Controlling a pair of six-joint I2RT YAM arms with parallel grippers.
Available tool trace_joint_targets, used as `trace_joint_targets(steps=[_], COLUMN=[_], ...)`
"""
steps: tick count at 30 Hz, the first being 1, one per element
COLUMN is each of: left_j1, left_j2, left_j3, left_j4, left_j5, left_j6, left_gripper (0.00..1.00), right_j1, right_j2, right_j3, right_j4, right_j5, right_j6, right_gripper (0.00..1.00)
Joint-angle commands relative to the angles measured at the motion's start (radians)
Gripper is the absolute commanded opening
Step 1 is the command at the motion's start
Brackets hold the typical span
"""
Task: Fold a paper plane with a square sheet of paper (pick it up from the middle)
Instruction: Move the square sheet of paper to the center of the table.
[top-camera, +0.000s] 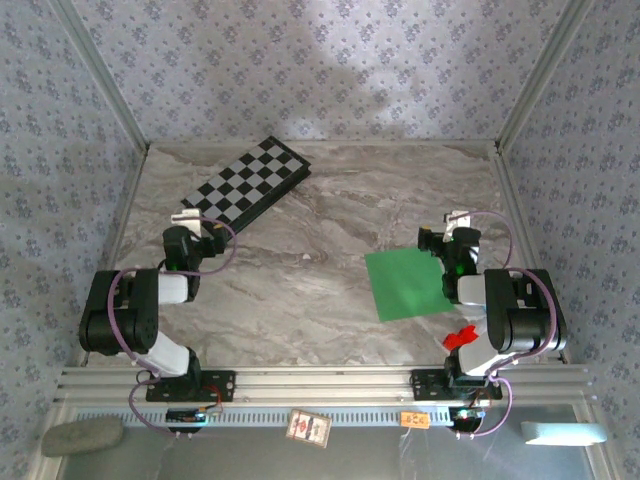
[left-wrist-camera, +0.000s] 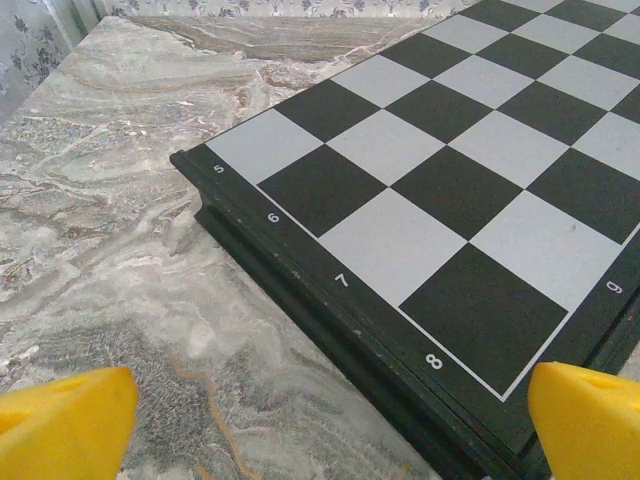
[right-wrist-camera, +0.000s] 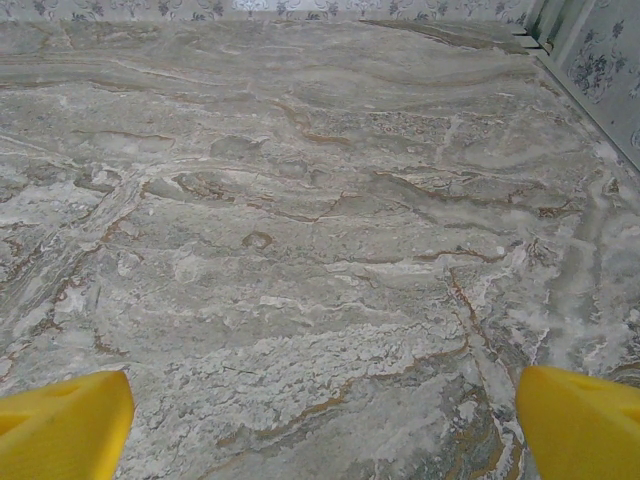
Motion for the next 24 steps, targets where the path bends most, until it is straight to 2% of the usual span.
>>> trace_joint_targets(steps=[1, 11, 14, 18, 21, 24], left_j1=[0.007, 0.001, 0.0, -0.004, -0.004, -0.008], left_j2=[0.009, 0.0, -0.059, -0.203, -0.295, -0.355], left_j3=[0.02, 0.014, 0.02, 0.081, 0.152, 0.249], left_j4=[0.0, 0.005, -0.05, -0.26, -0.422, -0.606], left_j5=[0.008, -0.012, -0.06, -0.124, -0.126, -0.116], left_j6=[0.009, 0.008, -0.008, -0.033, -0.113, -0.248], left_gripper=[1.0, 1.0, 1.0, 1.0, 1.0, 1.0], right_j1=[-0.005, -0.002, 0.006, 0.034, 0.038, 0.039], right_j2=[0.001, -0.011, -0.085, -0.22, -0.28, -0.293], right_j3=[0.02, 0.001, -0.004, 0.059, 0.159, 0.283], right_j4=[-0.01, 0.018, -0.033, -0.233, -0.435, -0.653], right_j5=[-0.005, -0.004, 0.019, 0.124, 0.209, 0.198], right_j6=[-0.002, -0.003, -0.005, 0.003, 0.15, 0.314], right_gripper=[1.0, 1.0, 1.0, 1.0, 1.0, 1.0])
